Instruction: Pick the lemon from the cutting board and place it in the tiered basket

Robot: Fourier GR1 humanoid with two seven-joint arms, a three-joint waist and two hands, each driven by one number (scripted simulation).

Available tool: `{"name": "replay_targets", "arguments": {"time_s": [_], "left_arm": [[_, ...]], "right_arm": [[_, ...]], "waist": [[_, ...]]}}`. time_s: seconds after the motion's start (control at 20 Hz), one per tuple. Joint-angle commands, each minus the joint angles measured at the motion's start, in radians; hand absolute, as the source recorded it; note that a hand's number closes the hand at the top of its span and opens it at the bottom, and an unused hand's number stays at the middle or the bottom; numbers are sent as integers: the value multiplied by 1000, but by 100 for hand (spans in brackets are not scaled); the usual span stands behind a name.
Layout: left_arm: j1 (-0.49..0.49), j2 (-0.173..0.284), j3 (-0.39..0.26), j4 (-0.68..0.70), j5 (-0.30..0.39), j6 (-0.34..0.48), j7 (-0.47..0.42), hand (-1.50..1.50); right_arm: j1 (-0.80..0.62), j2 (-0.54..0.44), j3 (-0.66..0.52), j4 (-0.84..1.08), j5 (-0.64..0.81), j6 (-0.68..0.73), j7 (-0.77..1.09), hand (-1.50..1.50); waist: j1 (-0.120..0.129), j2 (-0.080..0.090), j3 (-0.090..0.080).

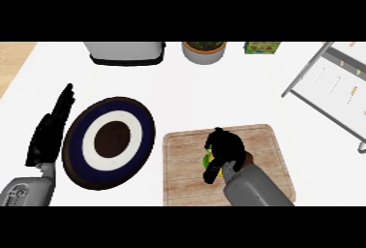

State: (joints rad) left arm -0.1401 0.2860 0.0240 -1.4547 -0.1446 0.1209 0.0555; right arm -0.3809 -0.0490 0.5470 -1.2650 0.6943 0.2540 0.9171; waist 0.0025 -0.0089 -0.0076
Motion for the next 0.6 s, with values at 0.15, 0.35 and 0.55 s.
{"name": "replay_targets", "arguments": {"time_s": [0.15, 0.35, 0.55], "left_arm": [[-13, -31, -17, -61, -34, 9, 63, 0], [-20, 2, 44, 55, -2, -40, -45, 0], [7, -2, 54, 63, 3, -39, -64, 0]], "right_arm": [[31, 47, -23, -69, -25, 28, 13, 150], [26, 48, -4, -56, -61, -100, 8, 150], [-64, 48, -143, -131, -26, -88, 86, 150]], "waist": [[-3, 7, 8], [1, 10, 8], [0, 10, 7]]}}
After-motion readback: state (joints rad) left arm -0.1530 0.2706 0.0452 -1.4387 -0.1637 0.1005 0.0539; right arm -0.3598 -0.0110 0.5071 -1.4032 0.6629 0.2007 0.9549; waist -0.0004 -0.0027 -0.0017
